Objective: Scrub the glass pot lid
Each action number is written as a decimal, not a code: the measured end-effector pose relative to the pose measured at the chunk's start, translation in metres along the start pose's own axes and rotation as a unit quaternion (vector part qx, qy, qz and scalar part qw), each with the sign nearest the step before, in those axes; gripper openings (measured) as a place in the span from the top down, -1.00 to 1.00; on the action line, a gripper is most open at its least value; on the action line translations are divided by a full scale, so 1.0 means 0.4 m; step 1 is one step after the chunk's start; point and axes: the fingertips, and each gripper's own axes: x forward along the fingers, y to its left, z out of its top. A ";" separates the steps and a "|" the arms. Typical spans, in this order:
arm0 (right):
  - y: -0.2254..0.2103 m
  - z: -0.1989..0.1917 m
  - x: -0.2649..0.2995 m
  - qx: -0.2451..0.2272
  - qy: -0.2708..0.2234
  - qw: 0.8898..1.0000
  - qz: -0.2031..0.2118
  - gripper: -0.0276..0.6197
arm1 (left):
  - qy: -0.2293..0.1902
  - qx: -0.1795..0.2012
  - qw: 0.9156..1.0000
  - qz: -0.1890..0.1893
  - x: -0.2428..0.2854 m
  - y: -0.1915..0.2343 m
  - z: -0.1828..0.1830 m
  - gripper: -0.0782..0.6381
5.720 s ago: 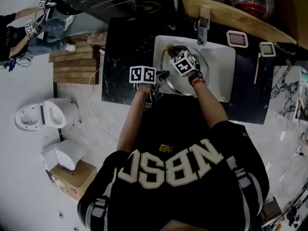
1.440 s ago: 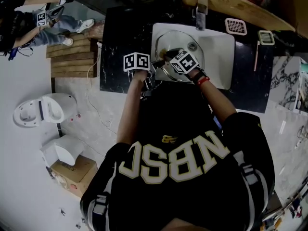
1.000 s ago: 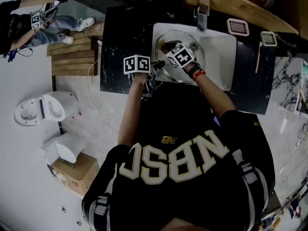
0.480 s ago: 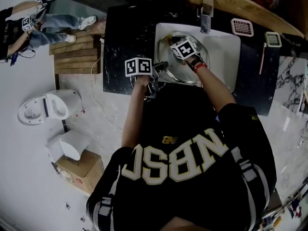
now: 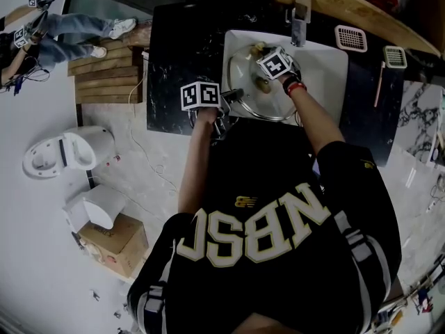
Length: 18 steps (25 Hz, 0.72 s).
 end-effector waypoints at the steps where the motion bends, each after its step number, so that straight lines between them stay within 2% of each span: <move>1: -0.009 -0.014 -0.002 -0.003 0.008 1.000 -0.003 0.69 | 0.000 -0.001 1.000 -0.001 0.000 0.000 -0.003 0.46; 9: -0.102 -0.177 -0.044 -0.013 0.103 0.994 -0.033 0.69 | -0.003 -0.003 1.000 -0.012 0.001 -0.001 -0.010 0.46; 13: -0.105 -0.238 -0.093 -0.048 0.152 0.987 -0.011 0.70 | -0.001 0.001 1.000 -0.014 0.000 -0.001 -0.006 0.46; 18: -0.100 -0.294 -0.137 -0.056 0.192 0.980 0.003 0.70 | -0.002 0.007 1.000 -0.019 -0.001 -0.007 -0.007 0.45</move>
